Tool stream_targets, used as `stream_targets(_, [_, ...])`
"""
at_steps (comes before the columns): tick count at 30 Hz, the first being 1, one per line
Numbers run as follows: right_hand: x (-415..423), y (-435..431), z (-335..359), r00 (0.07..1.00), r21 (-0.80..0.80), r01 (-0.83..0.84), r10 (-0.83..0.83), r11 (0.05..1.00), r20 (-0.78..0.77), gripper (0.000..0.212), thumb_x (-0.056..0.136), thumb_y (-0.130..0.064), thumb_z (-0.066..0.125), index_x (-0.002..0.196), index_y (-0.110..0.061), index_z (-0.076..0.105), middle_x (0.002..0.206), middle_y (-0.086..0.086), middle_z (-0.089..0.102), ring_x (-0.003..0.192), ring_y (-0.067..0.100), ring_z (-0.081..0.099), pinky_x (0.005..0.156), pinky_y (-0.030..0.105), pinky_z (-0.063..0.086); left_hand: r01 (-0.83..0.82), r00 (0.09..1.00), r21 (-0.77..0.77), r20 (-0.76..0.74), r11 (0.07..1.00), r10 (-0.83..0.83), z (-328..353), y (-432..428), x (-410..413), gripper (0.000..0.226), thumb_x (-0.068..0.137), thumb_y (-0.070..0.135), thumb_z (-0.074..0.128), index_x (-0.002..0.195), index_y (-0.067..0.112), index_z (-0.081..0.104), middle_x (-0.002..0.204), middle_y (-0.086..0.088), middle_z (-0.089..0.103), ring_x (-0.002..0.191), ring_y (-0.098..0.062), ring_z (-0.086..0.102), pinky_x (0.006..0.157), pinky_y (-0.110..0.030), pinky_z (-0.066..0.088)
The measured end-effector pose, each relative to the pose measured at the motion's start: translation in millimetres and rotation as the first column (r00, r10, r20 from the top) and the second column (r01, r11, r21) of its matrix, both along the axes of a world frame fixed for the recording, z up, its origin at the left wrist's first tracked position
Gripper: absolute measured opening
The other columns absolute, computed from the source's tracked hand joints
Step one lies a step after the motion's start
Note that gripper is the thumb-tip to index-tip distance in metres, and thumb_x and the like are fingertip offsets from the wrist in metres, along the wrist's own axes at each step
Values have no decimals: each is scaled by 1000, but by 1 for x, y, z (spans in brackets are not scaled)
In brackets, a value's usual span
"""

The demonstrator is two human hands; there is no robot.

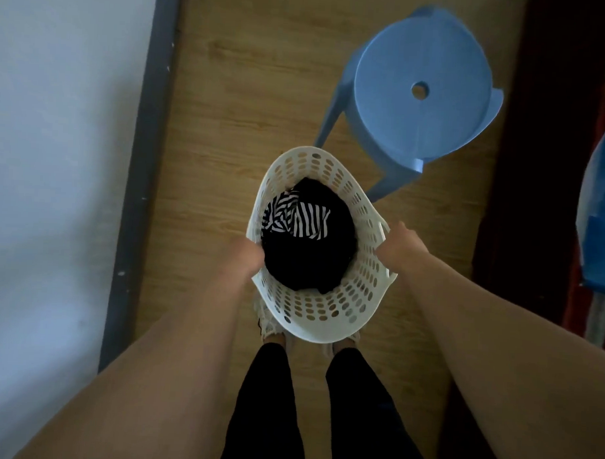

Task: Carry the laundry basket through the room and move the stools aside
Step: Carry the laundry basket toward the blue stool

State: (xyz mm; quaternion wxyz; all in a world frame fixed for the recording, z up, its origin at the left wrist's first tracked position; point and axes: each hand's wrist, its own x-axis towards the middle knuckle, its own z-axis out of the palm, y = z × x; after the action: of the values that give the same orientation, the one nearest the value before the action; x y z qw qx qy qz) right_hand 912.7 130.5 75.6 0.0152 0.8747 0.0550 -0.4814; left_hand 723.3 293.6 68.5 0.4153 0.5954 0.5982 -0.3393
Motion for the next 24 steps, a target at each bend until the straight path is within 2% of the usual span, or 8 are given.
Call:
stream_targets(3, [6, 2, -23, 999, -12, 10, -11, 1000, -38, 63, 88, -9, 53, 146, -8, 29, 138, 20, 45, 116, 39, 56, 87, 47, 54, -56, 998, -1, 4, 998, 56, -25, -7, 6, 28, 95, 9, 42, 113, -5, 58, 78, -10, 51, 67, -23, 49, 54, -30, 37])
stream_targets(8, [11, 2, -44, 997, -3, -11, 11, 1000, -77, 61, 88, -9, 53, 145, -10, 30, 139, 19, 43, 118, 39, 54, 89, 49, 53, -126, 992, 1, 5, 992, 126, -49, -14, 8, 31, 93, 9, 45, 117, -5, 59, 102, -20, 63, 88, -34, 61, 66, -32, 40])
stream_targets(11, [14, 5, -48, 998, 1, -5, 5, 1000, -56, 58, 87, -9, 53, 141, -9, 33, 136, 19, 46, 115, 37, 55, 87, 46, 54, -187, 982, 9, -3, 982, 187, -51, -10, 8, 30, 91, 8, 48, 117, -4, 58, 84, -11, 60, 67, -22, 54, 53, -29, 40])
stream_targets(13, [14, 6, -47, 998, 0, 3, -3, 1000, -56, 59, 87, -10, 52, 142, -9, 33, 137, 19, 44, 116, 37, 54, 87, 45, 53, -208, 978, 21, -14, 978, 209, -48, -5, 7, 32, 89, 9, 51, 118, -3, 57, 80, -9, 57, 67, -21, 55, 51, -28, 41])
stream_targets(18, [10, 5, -37, 998, 30, -48, 48, 998, -26, 66, 87, -11, 51, 149, -20, 29, 142, 15, 37, 121, 37, 50, 90, 47, 53, -148, 988, 55, 49, 987, 145, -31, -5, 16, 48, 86, 12, 47, 134, 10, 46, 121, -17, 58, 102, -34, 61, 66, -34, 49])
stream_targets(20, [9, 6, -31, 998, 52, -59, 60, 997, -5, 66, 86, -11, 50, 148, -22, 31, 140, 12, 39, 120, 35, 50, 89, 47, 53, -131, 990, 38, 63, 991, 128, -22, -9, 26, 60, 87, 13, 47, 145, 14, 34, 136, -15, 50, 115, -34, 56, 86, -41, 53])
stream_targets(22, [8, 6, -22, 998, 81, -59, 59, 995, 7, 64, 85, -13, 52, 146, -21, 33, 136, 11, 41, 117, 34, 52, 87, 47, 54, -102, 991, 35, 88, 994, 99, -12, -13, 36, 60, 88, 15, 47, 146, 15, 32, 139, -13, 48, 121, -34, 52, 98, -45, 49])
stream_targets(24, [8, 6, -11, 998, 102, -68, 67, 992, 19, 61, 85, -15, 53, 144, -20, 36, 134, 12, 43, 115, 33, 54, 85, 46, 54, -76, 987, 24, 142, 997, 72, 1, -17, 46, 54, 88, 15, 48, 141, 15, 39, 133, -12, 53, 116, -33, 55, 95, -42, 49])
